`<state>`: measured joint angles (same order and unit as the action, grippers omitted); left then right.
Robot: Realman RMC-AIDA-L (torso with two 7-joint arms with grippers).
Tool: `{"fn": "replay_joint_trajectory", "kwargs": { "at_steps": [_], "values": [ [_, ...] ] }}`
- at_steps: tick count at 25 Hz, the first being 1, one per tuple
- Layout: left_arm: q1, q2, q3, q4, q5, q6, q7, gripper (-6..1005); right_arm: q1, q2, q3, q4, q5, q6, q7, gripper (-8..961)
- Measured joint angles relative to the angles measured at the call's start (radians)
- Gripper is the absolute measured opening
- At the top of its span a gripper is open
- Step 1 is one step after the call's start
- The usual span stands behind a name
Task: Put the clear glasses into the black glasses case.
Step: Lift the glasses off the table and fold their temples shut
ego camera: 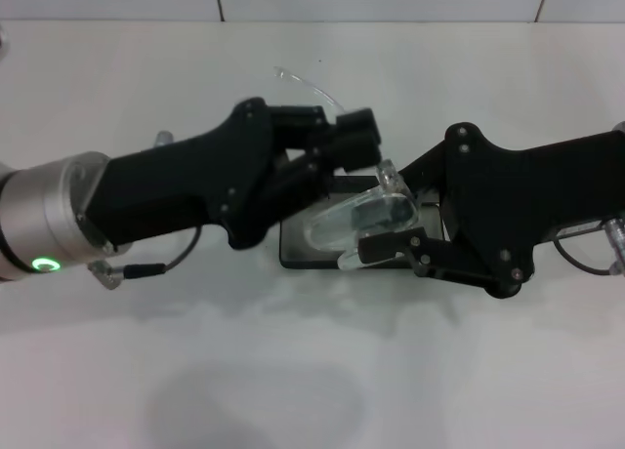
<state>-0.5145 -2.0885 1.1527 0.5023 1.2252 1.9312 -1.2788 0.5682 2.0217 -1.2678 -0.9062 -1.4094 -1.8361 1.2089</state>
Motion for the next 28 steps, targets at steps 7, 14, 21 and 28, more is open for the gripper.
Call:
{"fn": "replay_joint_trajectory", "kwargs": {
  "at_steps": [7,14,21,28],
  "values": [
    [0.053,0.011,-0.152,0.004,-0.04,0.001,-0.005,122,-0.034,-0.002,0.01,-0.005,0.008,0.0,-0.032,121],
    [0.117,0.016,-0.307,-0.003,-0.035,-0.022,-0.02,122,-0.109,-0.004,0.027,-0.032,0.121,-0.093,-0.209,121],
    [0.071,0.004,-0.285,-0.037,0.003,-0.105,-0.069,121,-0.057,-0.001,0.02,-0.016,0.157,-0.24,-0.309,121],
    [-0.049,-0.002,-0.182,-0.131,0.026,-0.107,-0.062,121,0.037,-0.001,-0.01,0.105,0.15,-0.224,-0.369,121]
  ]
}}
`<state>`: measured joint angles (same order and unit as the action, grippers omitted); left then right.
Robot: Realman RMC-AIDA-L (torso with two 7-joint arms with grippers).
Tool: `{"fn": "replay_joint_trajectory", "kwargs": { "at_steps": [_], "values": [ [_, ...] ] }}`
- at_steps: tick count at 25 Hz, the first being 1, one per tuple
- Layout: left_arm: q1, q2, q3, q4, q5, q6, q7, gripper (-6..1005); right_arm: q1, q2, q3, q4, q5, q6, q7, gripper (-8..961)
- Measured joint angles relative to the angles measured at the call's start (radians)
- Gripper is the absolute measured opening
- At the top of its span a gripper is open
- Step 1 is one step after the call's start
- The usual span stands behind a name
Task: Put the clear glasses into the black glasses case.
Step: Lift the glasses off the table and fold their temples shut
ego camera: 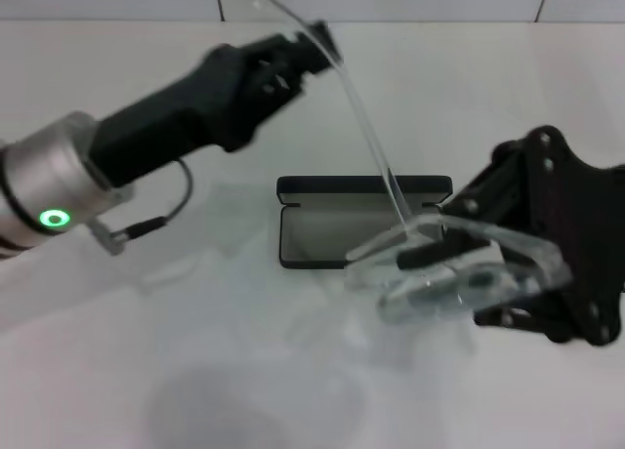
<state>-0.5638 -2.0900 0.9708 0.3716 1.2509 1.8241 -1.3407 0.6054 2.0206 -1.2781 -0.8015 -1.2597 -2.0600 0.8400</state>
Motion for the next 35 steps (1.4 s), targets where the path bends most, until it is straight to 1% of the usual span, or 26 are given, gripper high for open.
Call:
{"fn": "replay_joint_trajectory", "kwargs": {
  "at_steps": [4,8,10,17,25,35],
  "values": [
    [-0.045,-0.006,0.055,-0.021,-0.008,0.001,0.003,121,0.031,-0.004,0.003,0.08,0.0,0.009,-0.039,120],
    [-0.06,-0.007,0.068,-0.029,-0.009,0.005,0.004,121,0.034,-0.005,0.004,0.096,0.0,0.033,-0.047,120],
    [-0.061,-0.007,0.072,-0.029,-0.009,0.008,0.007,121,0.028,-0.005,0.006,0.1,0.0,0.07,-0.042,120],
    [-0.054,-0.008,0.076,-0.03,-0.01,0.02,0.017,120,0.023,-0.007,0.012,0.11,0.002,0.126,-0.035,120],
    [-0.049,-0.008,0.077,-0.041,-0.01,0.042,0.042,120,0.031,-0.007,0.019,0.129,0.004,0.158,-0.035,120],
    [-0.04,-0.008,0.071,-0.042,-0.015,0.043,0.064,119,0.028,-0.006,0.029,0.13,0.004,0.152,-0.035,121]
  ]
}}
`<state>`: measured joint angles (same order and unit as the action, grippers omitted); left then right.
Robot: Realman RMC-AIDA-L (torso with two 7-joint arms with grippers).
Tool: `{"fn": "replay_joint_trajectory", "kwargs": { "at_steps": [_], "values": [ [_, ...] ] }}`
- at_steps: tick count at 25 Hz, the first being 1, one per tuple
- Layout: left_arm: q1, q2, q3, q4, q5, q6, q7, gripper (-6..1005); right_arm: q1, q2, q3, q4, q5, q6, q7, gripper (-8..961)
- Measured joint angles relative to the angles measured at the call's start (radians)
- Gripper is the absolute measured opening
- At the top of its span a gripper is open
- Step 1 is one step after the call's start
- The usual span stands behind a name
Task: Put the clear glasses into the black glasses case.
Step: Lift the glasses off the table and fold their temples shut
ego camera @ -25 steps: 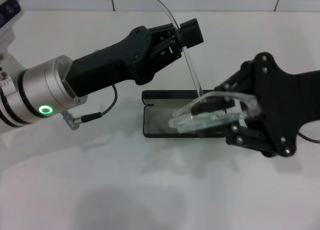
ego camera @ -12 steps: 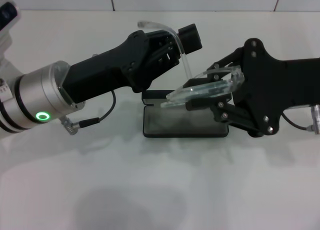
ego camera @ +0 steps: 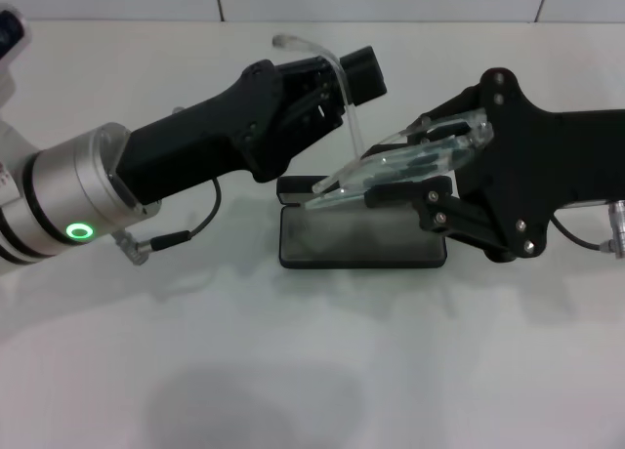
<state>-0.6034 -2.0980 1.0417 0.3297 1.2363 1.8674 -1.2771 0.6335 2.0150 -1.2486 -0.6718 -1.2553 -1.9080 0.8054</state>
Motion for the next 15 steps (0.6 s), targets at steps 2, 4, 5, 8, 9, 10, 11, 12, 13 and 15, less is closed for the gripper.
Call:
{"fn": "replay_joint_trajectory", "kwargs": {
  "at_steps": [2,4,5,8,9,10,11,12,13,15],
  "values": [
    [0.0,0.0,0.0,0.0,-0.011,-0.003,0.001,119,0.0,0.001,0.0,0.0,0.0,0.0,0.0,121],
    [0.0,0.001,0.0,0.0,-0.019,-0.008,0.002,119,0.0,0.002,-0.002,0.0,0.0,0.0,0.0,122],
    [0.0,0.002,-0.001,0.0,-0.02,-0.011,0.002,119,0.0,0.002,-0.003,0.0,0.0,0.0,0.0,122],
    [0.0,0.002,-0.004,-0.001,-0.022,-0.019,0.002,119,-0.001,0.003,-0.006,0.0,0.0,-0.002,0.0,123],
    [0.0,0.002,-0.004,-0.006,-0.025,-0.021,0.003,119,-0.002,0.003,-0.006,0.0,0.0,-0.003,0.0,123],
    [0.0,0.002,-0.004,-0.012,-0.029,-0.023,0.006,119,-0.003,0.004,-0.007,0.0,0.0,-0.004,0.0,123],
    [0.0,0.002,-0.004,-0.02,-0.033,-0.025,0.01,119,-0.003,0.004,-0.007,0.0,0.0,-0.005,0.0,123],
    [0.0,0.002,-0.004,-0.027,-0.039,-0.026,0.015,119,-0.004,0.004,-0.007,0.0,0.0,-0.006,0.0,124],
    [0.0,0.002,-0.004,-0.033,-0.044,-0.026,0.02,118,-0.005,0.004,-0.007,0.0,0.0,-0.008,0.0,124],
    [0.001,0.003,-0.005,-0.04,-0.05,-0.026,0.027,118,-0.006,0.004,-0.008,0.0,-0.001,-0.013,0.0,124]
  ]
}}
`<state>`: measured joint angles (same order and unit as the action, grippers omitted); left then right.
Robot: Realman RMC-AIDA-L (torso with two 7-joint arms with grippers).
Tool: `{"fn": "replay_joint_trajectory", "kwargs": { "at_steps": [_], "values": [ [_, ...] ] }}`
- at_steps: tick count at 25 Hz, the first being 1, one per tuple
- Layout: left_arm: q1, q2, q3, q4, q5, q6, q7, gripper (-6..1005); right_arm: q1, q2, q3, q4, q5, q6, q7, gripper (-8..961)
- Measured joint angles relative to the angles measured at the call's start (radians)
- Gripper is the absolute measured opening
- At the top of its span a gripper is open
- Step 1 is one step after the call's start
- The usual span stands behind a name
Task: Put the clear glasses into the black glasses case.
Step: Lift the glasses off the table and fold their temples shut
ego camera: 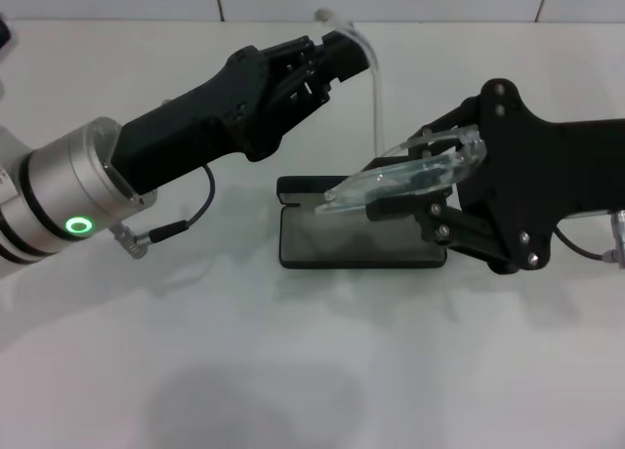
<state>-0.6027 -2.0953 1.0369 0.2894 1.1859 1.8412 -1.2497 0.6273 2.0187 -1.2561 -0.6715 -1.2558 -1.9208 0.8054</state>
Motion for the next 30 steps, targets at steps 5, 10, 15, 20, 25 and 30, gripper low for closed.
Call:
{"fn": "replay_joint_trajectory", "kwargs": {
  "at_steps": [5,10,15,20,25,30],
  "values": [
    [-0.001,-0.001,0.005,0.0,-0.005,0.024,0.001,118,0.005,0.001,0.0,0.023,0.0,-0.003,0.0,125],
    [-0.012,-0.002,0.009,-0.001,-0.011,0.059,0.001,118,0.007,0.002,0.0,0.027,0.001,0.003,0.0,126],
    [-0.03,-0.007,0.044,-0.004,-0.014,0.067,0.004,118,0.011,0.003,0.001,0.04,0.001,0.006,-0.002,127],
    [-0.039,-0.009,0.115,-0.009,-0.056,0.067,0.021,117,0.013,0.003,0.002,0.048,0.001,0.01,-0.005,128],
    [-0.036,-0.008,0.162,-0.005,-0.09,0.068,0.026,117,0.014,0.003,0.005,0.052,0.001,0.01,-0.007,130],
    [-0.031,-0.009,0.164,-0.005,-0.091,0.069,0.028,117,0.014,0.003,0.006,0.052,0.001,0.01,-0.007,131]
  ]
}}
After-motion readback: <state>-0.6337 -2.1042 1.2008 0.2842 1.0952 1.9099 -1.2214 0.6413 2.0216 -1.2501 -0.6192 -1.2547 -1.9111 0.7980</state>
